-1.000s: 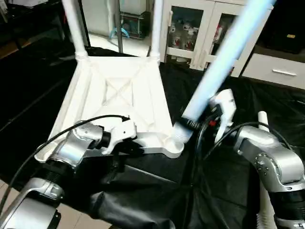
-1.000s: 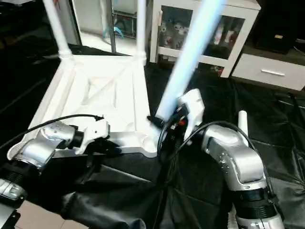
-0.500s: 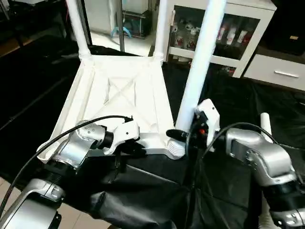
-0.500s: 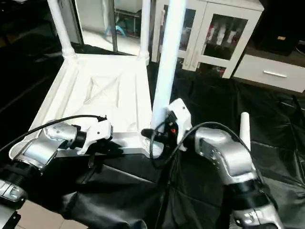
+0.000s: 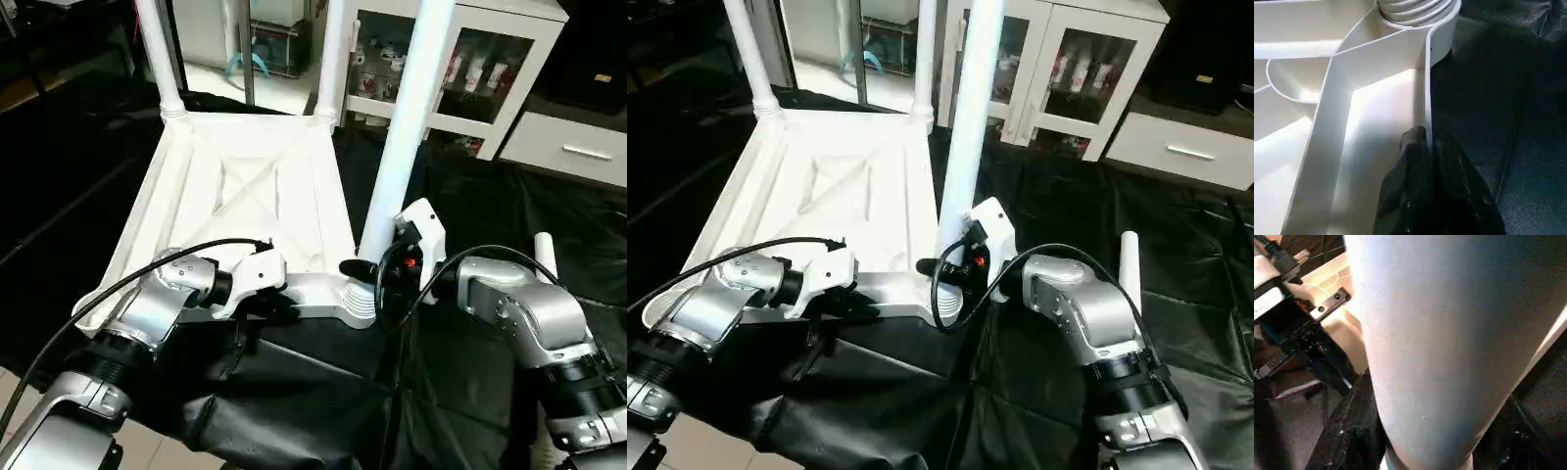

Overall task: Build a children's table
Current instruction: Insert table leg to table base

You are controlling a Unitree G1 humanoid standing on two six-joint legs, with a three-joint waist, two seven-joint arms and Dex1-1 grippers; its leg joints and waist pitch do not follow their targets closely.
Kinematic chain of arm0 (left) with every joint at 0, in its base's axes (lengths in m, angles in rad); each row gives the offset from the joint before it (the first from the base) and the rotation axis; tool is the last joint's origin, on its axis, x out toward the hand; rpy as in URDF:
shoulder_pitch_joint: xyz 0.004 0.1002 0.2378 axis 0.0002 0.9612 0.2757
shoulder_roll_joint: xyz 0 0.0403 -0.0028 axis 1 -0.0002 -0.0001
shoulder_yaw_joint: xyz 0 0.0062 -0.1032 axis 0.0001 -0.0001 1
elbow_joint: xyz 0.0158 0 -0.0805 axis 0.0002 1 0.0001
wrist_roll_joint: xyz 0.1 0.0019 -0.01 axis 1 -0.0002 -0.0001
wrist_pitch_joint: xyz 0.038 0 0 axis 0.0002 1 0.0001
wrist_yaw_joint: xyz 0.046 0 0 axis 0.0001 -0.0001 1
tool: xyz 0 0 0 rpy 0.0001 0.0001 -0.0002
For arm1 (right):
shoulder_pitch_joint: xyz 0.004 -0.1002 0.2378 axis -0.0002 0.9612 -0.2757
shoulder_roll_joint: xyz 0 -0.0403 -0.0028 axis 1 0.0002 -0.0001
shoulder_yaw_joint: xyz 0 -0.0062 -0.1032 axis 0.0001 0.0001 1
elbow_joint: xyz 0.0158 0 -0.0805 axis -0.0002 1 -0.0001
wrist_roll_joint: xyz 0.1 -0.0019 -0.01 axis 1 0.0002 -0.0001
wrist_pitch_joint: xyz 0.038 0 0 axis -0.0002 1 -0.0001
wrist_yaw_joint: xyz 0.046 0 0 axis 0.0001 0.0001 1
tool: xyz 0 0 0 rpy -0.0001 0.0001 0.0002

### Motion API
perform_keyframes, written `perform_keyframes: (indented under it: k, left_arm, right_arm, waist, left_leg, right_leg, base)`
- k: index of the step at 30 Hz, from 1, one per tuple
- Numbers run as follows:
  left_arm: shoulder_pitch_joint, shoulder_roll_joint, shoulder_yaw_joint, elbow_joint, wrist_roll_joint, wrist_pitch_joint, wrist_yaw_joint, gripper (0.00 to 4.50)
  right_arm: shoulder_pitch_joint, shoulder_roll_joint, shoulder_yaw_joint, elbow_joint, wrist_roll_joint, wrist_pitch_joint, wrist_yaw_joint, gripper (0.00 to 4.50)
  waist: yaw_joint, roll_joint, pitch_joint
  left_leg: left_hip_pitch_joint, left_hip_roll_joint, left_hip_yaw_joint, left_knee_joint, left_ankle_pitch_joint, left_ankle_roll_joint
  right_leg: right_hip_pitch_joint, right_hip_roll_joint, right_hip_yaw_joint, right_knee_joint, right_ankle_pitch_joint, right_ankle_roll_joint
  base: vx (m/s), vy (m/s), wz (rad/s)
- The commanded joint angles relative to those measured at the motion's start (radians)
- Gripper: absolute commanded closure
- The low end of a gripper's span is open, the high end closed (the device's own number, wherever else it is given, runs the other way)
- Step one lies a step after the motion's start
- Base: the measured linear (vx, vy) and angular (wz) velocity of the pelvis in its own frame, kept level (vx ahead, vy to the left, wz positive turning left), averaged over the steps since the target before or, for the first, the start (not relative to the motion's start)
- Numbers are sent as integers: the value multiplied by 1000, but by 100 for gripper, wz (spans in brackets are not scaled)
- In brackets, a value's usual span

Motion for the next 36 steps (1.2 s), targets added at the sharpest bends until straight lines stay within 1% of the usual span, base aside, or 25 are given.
perform_keyframes:
  k: [1,3,4,6,9,11,12,14,16,17,18,19,20,21,23,24,26,28,29,30,31,32,33,35,36]
  left_arm:
    - [23,-25,-34,-12,-16,3,-30,450]
    - [25,-24,-33,-16,-13,5,-28,450]
    - [26,-23,-33,-18,-13,6,-27,450]
    - [29,-23,-32,-24,-13,10,-24,450]
    - [32,-24,-32,-31,-14,13,-21,450]
    - [34,-23,-30,-35,-14,14,-16,450]
    - [35,-23,-30,-35,-14,14,-16,450]
    - [37,-23,-29,-37,-14,14,-13,450]
    - [37,-23,-27,-37,-13,14,-10,450]
    - [36,-23,-26,-35,-12,12,-9,450]
    - [36,-23,-26,-35,-12,12,-9,450]
    - [35,-23,-24,-33,-12,11,-7,450]
    - [35,-23,-24,-33,-12,11,-7,450]
    - [34,-23,-23,-31,-12,10,-6,450]
    - [32,-23,-21,-28,-11,8,-3,450]
    - [32,-23,-20,-27,-11,6,-1,450]
    - [31,-23,-19,-25,-10,4,3,450]
    - [31,-23,-18,-24,-9,2,5,450]
    - [30,-23,-17,-24,-8,2,8,450]
    - [30,-23,-17,-24,-8,2,8,450]
    - [29,-24,-17,-23,-7,1,10,450]
    - [28,-25,-17,-21,-6,0,11,450]
    - [27,-26,-17,-19,-5,-2,13,450]
    - [27,-26,-16,-16,-5,-4,14,450]
    - [26,-27,-16,-14,-4,-5,16,450]
  right_arm:
    - [-4,0,10,45,-25,15,-5,262]
    - [-10,5,9,61,-27,6,-7,262]
    - [-11,8,5,67,-26,6,-10,262]
    - [-9,14,0,84,-33,-8,-21,262]
    - [2,17,-5,87,-38,-24,-30,262]
    - [29,25,-28,88,-31,-46,-40,262]
    - [31,26,-30,88,-31,-49,-41,262]
    - [60,35,-57,85,-20,-66,-56,262]
    - [82,48,-84,83,-8,-89,-68,262]
    - [92,54,-97,82,0,-91,-75,262]
    - [92,54,-97,82,0,-91,-75,262]
    - [118,66,-123,71,18,-109,-81,262]
    - [118,66,-123,71,18,-109,-81,262]
    - [128,72,-134,66,25,-114,-85,262]
    - [156,83,-152,54,32,-134,-93,263]
    - [173,91,-162,49,32,-150,-99,263]
    - [207,104,-174,32,38,-177,-100,263]
    - [226,111,-177,19,38,-195,-108,263]
    - [251,117,-174,-3,33,-221,-112,263]
    - [251,117,-174,-3,33,-221,-112,263]
    - [280,125,-164,-27,22,-252,-112,263]
    - [293,129,-158,-36,14,-268,-113,263]
    - [307,130,-146,-43,-1,-292,-115,263]
    - [327,131,-129,-52,-22,-326,-116,263]
    - [345,127,-109,-61,-44,-358,-112,263]
  waist:
    - [-9,-9,-58]
    - [-10,-7,-58]
    - [-12,-8,-58]
    - [-12,-9,-57]
    - [-13,-10,-56]
    - [-13,-10,-56]
    - [-12,-11,-56]
    - [-12,-13,-58]
    - [-11,-12,-57]
    - [-11,-12,-57]
    - [-12,-12,-57]
    - [-11,-13,-57]
    - [-10,-12,-56]
    - [-11,-13,-56]
    - [-8,-14,-57]
    - [-7,-12,-57]
    - [-6,-15,-57]
    - [-5,-14,-57]
    - [-5,-12,-57]
    - [-4,-12,-56]
    - [-5,-12,-57]
    - [-3,-12,-56]
    - [-3,-12,-56]
    - [-4,-12,-55]
    - [-4,-13,-55]
  left_leg:
    - [30,113,-65,-97,-184,-60]
    - [32,114,-66,-99,-189,-65]
    - [32,113,-66,-100,-195,-68]
    - [31,114,-67,-101,-205,-73]
    - [34,115,-68,-105,-233,-86]
    - [36,115,-69,-105,-250,-95]
    - [36,116,-69,-106,-254,-96]
    - [35,115,-69,-106,-247,-92]
    - [35,116,-69,-106,-241,-88]
    - [35,115,-69,-107,-247,-89]
    - [36,115,-69,-108,-250,-89]
    - [36,115,-69,-108,-258,-90]
    - [36,116,-70,-109,-267,-91]
    - [35,116,-71,-109,-269,-92]
    - [37,117,-69,-110,-263,-90]
    - [39,117,-69,-110,-261,-90]
    - [36,116,-68,-111,-252,-83]
    - [36,117,-68,-112,-245,-80]
    - [37,116,-68,-112,-245,-81]
    - [38,117,-68,-113,-248,-81]
    - [36,116,-68,-113,-249,-81]
    - [39,117,-66,-114,-252,-82]
    - [39,117,-66,-114,-255,-82]
    - [35,117,-70,-117,-258,-81]
    - [35,117,-69,-117,-261,-82]
  right_leg:
    - [15,-107,58,-76,-184,-207]
    - [13,-104,57,-76,-187,-206]
    - [12,-103,56,-75,-188,-207]
    - [13,-105,57,-77,-197,-205]
    - [9,-104,57,-80,-221,-196]
    - [8,-106,58,-82,-226,-190]
    - [7,-107,58,-82,-227,-189]
    - [8,-107,58,-81,-211,-191]
    - [8,-106,58,-81,-200,-192]
    - [7,-104,57,-81,-203,-192]
    - [7,-104,58,-82,-207,-192]
    - [7,-105,58,-83,-217,-190]
    - [6,-107,59,-85,-230,-186]
    - [8,-107,58,-85,-234,-185]
    - [6,-108,59,-87,-228,-182]
    - [4,-107,58,-87,-223,-183]
    - [6,-105,58,-87,-208,-181]
    - [7,-106,58,-87,-204,-181]
    - [6,-106,57,-87,-203,-180]
    - [6,-106,57,-88,-204,-177]
    - [8,-106,57,-88,-203,-178]
    - [4,-105,58,-90,-203,-174]
    - [3,-106,58,-90,-205,-174]
    - [7,-106,57,-91,-215,-170]
    - [7,-106,57,-92,-220,-169]
  base:
    - [0,0,0]
    - [0,0,0]
    - [0,0,0]
    - [0,0,0]
    - [0,0,0]
    - [0,0,0]
    - [0,0,0]
    - [0,0,0]
    - [0,0,0]
    - [0,0,0]
    - [0,0,0]
    - [0,0,0]
    - [0,0,0]
    - [0,0,0]
    - [0,0,0]
    - [0,0,0]
    - [0,0,0]
    - [0,0,0]
    - [0,0,0]
    - [0,0,0]
    - [0,0,0]
    - [0,0,0]
    - [0,0,0]
    - [0,0,0]
    - [0,0,0]
